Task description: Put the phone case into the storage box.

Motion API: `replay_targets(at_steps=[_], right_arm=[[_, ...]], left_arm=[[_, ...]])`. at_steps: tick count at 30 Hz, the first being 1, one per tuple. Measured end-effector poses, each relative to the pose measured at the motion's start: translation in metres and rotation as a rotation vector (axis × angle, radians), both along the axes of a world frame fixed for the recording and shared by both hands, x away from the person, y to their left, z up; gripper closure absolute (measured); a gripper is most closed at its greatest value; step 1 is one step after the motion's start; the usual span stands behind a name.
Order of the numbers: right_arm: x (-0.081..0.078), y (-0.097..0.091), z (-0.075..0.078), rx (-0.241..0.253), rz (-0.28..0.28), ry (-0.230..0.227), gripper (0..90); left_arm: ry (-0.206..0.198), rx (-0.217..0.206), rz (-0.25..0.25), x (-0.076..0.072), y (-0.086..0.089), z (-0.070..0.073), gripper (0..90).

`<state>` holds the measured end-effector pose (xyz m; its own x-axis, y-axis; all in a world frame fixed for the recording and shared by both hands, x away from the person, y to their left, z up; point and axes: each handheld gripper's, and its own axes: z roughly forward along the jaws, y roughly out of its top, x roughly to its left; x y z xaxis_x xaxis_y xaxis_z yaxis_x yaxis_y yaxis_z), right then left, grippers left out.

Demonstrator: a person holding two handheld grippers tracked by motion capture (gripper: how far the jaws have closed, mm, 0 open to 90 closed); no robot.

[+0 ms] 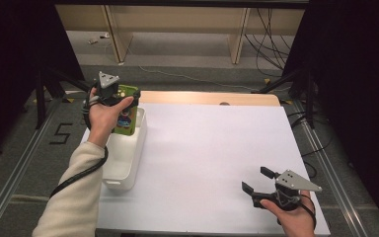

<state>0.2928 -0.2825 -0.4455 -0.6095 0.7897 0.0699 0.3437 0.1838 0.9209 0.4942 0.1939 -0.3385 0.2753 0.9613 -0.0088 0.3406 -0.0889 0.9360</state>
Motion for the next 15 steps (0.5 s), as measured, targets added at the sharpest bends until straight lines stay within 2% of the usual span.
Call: replay_targets(at_steps=[15], right_arm=[[0.0005, 0.0005, -0.0005, 0.002, 0.001, 0.001, 14.9]], left_arm=[[-0.013, 0.006, -0.009, 0.0016, -0.0013, -0.0002, 16.7]])
